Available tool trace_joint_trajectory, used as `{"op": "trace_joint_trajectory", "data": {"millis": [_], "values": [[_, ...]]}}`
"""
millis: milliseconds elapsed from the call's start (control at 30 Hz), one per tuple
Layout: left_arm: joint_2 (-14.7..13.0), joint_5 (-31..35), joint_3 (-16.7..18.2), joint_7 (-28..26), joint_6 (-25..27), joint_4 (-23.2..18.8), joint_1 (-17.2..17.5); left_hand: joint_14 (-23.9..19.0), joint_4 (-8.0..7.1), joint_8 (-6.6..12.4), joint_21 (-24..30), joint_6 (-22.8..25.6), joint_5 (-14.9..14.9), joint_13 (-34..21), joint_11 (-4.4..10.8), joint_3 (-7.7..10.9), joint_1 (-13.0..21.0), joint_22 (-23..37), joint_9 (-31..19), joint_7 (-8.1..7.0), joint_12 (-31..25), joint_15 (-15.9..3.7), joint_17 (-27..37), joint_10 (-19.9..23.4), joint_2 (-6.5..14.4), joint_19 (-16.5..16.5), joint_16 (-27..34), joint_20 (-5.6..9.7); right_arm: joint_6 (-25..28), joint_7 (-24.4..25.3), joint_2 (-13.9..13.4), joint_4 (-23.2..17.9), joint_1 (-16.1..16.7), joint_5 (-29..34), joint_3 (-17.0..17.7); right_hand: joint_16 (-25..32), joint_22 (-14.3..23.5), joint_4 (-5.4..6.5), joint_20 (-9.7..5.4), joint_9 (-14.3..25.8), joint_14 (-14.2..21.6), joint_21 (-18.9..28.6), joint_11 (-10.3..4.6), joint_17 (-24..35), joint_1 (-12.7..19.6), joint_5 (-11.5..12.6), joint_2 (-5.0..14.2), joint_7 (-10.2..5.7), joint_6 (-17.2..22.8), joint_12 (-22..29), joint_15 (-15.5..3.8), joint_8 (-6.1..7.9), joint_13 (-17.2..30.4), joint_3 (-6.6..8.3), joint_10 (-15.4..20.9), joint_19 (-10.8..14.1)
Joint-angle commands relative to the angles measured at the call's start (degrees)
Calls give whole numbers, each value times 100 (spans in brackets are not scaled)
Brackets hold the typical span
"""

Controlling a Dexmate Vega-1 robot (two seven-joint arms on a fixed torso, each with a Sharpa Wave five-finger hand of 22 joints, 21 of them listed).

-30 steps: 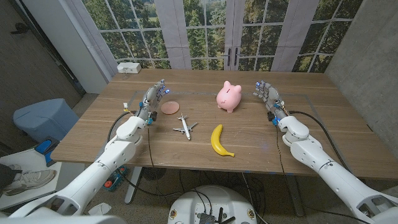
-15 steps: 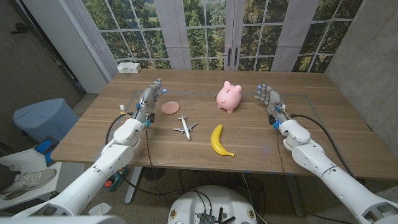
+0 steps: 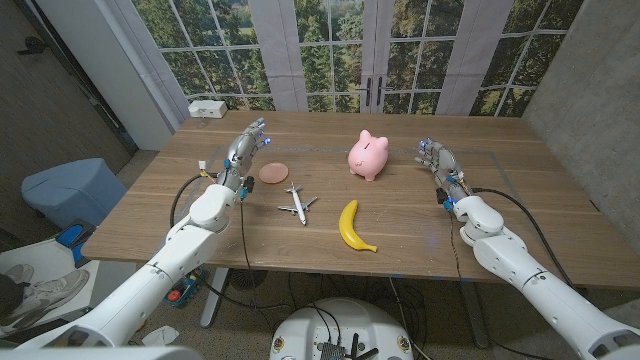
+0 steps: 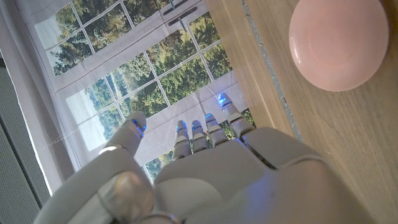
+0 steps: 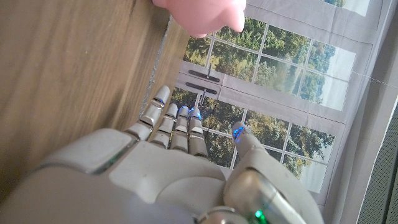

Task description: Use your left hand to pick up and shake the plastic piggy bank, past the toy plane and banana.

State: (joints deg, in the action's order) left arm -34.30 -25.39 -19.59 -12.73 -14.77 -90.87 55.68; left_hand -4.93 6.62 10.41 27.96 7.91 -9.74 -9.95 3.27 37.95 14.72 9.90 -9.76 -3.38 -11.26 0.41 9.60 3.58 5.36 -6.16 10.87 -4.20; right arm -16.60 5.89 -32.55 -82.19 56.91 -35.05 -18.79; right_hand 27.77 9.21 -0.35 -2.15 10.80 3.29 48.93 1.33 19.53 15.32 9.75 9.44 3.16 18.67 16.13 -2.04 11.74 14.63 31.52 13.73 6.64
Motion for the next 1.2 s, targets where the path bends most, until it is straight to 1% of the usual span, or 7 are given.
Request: {"op": "trace_joint_trajectory", "data": {"millis": [33,433,533,667,733,933,1200], "values": [[-234,753,-129,-574,877,-654,-135,-78,74,30,-21,53,1,-14,18,-11,3,17,-20,-30,-59,-21,7,104,-93,-50,33,-2,-54,30,-140,-150,83,52,89,36,29,-59,-34,16,59,-14,13,4,33,20,10,5,77,15,-8,21,-9,10,53,79],[-513,1143,-245,-689,1928,-1289,-358,-146,244,-1,-88,3,-4,-24,36,-94,7,20,-25,-35,-74,-39,16,235,-281,-63,15,-20,-110,204,-207,-311,154,277,100,37,30,-99,-34,16,77,-38,27,-7,60,23,17,4,115,14,-9,30,-27,12,90,103],[-589,1305,-316,-740,2293,-1513,-435,-114,322,-17,-142,-82,-2,-31,36,-143,20,22,-29,-48,-29,-34,23,152,-422,-27,-11,-27,-141,230,-229,-343,190,330,107,36,30,-112,-31,17,81,-46,26,-11,69,24,17,4,119,10,-6,28,-33,12,93,111],[-635,1494,-407,-794,2648,-1733,-531,-79,376,-32,-206,-214,-5,-37,75,-164,74,26,-33,-64,-2,-19,28,95,-526,41,-28,-30,-166,270,-254,-408,255,356,135,35,31,-126,-28,17,84,-56,32,-15,76,25,14,9,126,9,-8,29,-39,9,104,117],[-650,1562,-449,-794,2799,-1821,-582,-62,393,-21,-229,-233,-5,-40,105,-173,103,27,-35,-66,9,-21,30,68,-570,62,-35,-38,-179,283,-278,-443,290,376,151,34,31,-131,-28,17,85,-57,28,-17,79,25,12,11,130,8,-7,30,-40,9,105,121],[-664,1659,-562,-680,3101,-1938,-763,-42,406,-14,-269,-299,-3,-45,105,-195,150,30,-39,-68,26,-16,34,16,-660,92,-39,-60,-214,319,-330,-544,380,430,189,29,31,-171,-17,18,93,-77,32,-30,103,29,1,14,143,3,-5,29,-52,7,120,134],[-687,1843,-862,-411,3791,-2137,-1165,45,383,-21,-339,-413,2,-52,89,-228,185,36,-43,-69,57,17,40,-109,-754,157,-61,-71,-256,370,-401,-638,477,543,224,23,32,-204,-13,18,94,-93,36,-40,124,33,-3,15,151,-1,0,28,-61,7,133,144]]}}
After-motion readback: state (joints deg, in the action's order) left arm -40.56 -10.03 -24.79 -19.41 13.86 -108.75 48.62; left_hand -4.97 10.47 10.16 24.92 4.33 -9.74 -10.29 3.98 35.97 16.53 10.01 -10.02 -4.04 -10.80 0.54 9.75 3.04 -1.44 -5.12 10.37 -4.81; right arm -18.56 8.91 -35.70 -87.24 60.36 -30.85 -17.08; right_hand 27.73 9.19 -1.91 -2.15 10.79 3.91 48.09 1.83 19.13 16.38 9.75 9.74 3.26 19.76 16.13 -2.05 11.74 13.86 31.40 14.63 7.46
